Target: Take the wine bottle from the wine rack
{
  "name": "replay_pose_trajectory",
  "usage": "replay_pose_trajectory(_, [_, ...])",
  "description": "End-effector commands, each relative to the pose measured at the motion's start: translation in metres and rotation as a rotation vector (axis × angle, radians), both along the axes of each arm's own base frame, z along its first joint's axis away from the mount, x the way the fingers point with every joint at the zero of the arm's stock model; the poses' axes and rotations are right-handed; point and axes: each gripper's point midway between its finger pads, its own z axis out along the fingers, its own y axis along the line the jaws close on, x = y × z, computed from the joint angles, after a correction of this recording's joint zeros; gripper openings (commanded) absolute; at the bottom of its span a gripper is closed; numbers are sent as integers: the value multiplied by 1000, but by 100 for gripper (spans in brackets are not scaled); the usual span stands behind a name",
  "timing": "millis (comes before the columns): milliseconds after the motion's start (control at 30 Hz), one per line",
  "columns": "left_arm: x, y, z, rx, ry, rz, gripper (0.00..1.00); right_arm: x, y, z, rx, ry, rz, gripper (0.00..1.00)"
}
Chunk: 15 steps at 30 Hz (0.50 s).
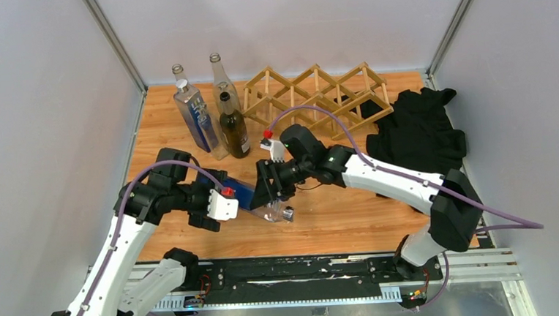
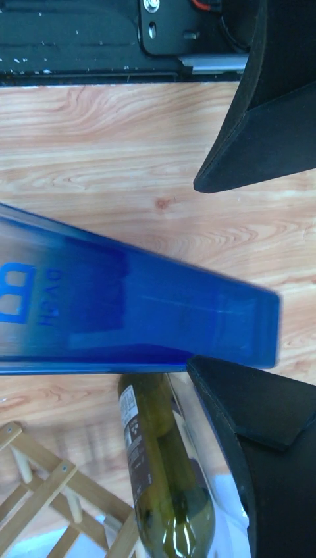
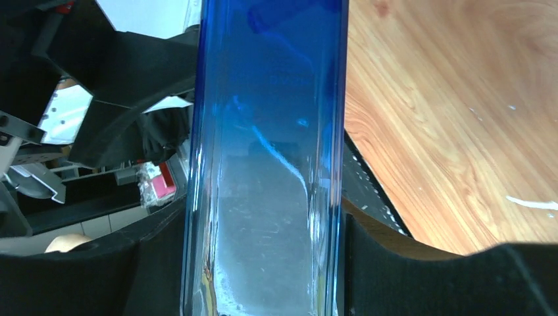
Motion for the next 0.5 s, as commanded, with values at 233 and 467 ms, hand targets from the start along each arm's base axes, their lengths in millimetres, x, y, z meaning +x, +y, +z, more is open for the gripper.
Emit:
replay_pose_trajectory(233, [14, 2, -3, 16, -132, -12, 100, -33, 47, 81, 239, -102, 274, 0])
replay_pose_trajectory(467, [11, 3, -12, 19, -93, 9, 94, -34, 47, 88, 253, -120, 288, 0])
